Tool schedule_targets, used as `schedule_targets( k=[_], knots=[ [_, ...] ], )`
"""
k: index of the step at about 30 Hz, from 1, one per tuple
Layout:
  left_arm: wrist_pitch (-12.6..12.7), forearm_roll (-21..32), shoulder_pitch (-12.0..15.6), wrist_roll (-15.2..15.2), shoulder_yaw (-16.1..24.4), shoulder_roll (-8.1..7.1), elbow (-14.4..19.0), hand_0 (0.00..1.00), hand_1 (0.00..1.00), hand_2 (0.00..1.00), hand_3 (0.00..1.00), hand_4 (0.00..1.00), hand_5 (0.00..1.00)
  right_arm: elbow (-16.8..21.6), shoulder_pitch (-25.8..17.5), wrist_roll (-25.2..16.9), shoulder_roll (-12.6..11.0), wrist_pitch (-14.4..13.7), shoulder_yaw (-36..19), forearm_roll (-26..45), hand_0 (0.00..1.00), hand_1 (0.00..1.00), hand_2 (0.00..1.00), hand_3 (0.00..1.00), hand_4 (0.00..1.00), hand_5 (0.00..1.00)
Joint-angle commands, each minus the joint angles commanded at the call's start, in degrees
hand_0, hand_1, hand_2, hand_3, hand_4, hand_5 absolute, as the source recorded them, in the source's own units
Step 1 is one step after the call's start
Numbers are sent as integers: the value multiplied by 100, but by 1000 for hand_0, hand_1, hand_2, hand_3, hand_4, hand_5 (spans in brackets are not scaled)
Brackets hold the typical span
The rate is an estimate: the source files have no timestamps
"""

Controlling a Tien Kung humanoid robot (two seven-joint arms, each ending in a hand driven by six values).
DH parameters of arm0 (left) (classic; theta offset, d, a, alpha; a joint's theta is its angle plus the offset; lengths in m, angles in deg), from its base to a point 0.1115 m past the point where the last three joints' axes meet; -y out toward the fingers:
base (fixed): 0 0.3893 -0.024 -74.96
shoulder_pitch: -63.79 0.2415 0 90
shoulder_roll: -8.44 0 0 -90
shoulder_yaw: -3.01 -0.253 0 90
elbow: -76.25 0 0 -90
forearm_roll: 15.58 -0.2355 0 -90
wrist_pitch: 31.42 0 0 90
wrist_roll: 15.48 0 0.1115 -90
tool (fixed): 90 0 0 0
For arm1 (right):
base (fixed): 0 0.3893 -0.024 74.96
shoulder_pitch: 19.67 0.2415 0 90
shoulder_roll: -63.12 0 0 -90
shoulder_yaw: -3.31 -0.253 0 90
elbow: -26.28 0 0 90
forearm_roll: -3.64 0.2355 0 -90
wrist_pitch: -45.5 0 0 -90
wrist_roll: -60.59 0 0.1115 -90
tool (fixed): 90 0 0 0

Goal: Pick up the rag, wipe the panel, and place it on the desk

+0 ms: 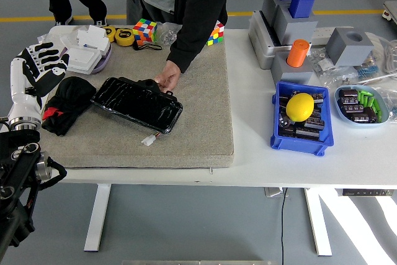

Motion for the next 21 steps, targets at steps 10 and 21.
schedule_targets(
  k=[10,21],
  knots=[
    [-9,28,46,-25,141,-36,163,501,590,582,603,808,157,-100,43,-9,-38,-7,-135,-142,557,564,494,521,906,369],
    [-21,50,27,-18,216,-99,288,501,590,583,604,809,160,-145,81,-22,-79,-16,-185,-208,558,564,494,521,906,369]
  ],
)
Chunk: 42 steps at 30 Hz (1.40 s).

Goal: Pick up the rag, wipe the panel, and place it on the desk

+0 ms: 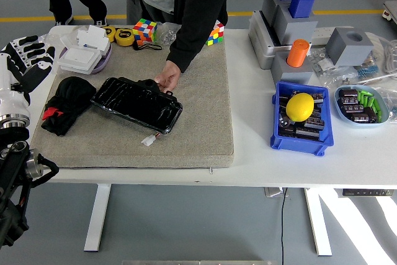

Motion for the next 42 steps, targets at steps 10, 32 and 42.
schedule_targets(
  k=[10,32,42],
  knots=[
    [-33,6,-44,-11,97,-36,89,500,591,587,604,811,166,-17,7,-16,-36,-13,-31,-51,536,565,493,521,904,368],
    [-71,-73,383,-82,360,0,270,501,593,592,609,813,177,-32,-243,13,183,-10,-367,-206,544,564,493,522,899,368],
    [-108,-106,443,-123,348,66,284,502,594,594,612,814,178,-104,-261,29,174,-12,-571,-356,545,563,493,522,898,369]
  ],
)
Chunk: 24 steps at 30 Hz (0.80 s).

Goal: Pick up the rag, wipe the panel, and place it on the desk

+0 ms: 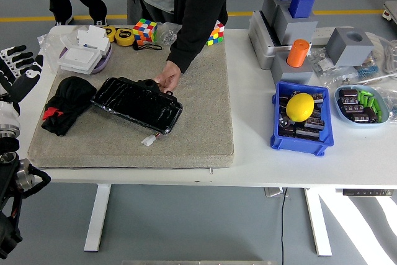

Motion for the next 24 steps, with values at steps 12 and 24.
schedule_targets(
  k=[12,24],
  knots=[
    [-8,-27,-45,-12,8,7,-22,503,595,596,614,814,183,-25,-45,62,-22,23,-177,-124,545,563,493,522,899,370],
    [-23,-55,-30,-49,-3,29,12,504,594,603,618,819,190,-36,-15,55,-36,26,-189,-127,545,564,493,523,899,371]
  ],
)
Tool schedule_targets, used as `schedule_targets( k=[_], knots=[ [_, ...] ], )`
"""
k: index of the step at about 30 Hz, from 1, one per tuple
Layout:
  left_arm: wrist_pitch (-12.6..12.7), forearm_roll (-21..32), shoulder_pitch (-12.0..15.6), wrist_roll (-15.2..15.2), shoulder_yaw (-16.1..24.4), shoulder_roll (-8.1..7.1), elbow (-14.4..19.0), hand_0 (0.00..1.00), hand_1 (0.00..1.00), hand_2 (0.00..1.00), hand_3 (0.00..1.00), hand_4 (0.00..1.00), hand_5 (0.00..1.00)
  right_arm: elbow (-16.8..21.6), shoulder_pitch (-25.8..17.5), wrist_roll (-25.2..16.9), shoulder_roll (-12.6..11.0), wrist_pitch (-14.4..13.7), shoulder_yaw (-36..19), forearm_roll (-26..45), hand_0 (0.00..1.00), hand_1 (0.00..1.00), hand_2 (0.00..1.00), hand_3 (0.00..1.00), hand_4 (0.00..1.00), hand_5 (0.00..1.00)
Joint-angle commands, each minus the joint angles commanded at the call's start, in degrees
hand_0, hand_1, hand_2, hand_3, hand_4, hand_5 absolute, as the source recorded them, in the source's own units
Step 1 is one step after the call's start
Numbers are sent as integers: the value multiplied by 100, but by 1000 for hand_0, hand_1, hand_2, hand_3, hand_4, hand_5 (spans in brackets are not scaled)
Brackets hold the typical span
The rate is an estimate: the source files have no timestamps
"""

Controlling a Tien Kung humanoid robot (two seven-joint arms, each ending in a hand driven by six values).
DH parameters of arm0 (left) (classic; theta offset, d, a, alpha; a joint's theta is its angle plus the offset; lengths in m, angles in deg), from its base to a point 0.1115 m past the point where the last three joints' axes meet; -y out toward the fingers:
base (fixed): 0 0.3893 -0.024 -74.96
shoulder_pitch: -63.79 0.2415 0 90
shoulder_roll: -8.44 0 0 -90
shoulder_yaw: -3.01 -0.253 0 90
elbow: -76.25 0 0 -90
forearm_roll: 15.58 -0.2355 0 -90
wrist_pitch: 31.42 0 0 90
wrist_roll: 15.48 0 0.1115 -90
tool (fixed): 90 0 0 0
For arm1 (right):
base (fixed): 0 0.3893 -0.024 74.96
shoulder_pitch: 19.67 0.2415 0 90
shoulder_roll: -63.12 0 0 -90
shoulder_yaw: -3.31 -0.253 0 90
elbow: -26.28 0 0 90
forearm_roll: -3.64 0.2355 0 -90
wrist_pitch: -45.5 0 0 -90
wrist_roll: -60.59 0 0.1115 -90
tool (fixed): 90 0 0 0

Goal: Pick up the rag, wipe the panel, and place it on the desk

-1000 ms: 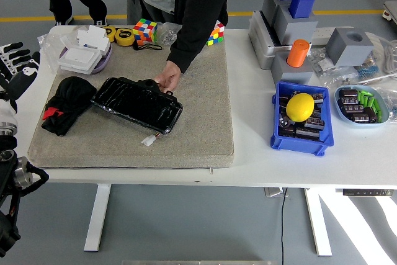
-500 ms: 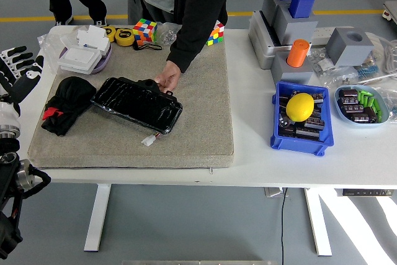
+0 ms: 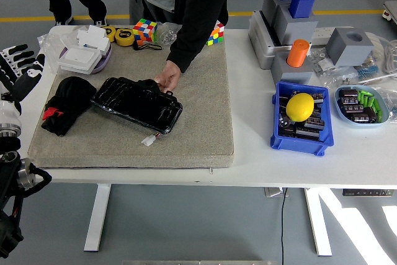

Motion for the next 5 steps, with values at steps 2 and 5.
schedule_targets(
  k=[2,5],
  knots=[
    [-5,-3,-5,-5,-21,0,3,504,595,606,619,820,193,-5,3,2,2,1,-16,-13,545,568,494,524,899,372],
    [-4,0,-5,-7,-39,1,11,504,595,606,619,820,193,-24,6,3,12,-3,-64,-56,545,568,494,524,899,372]
  ],
)
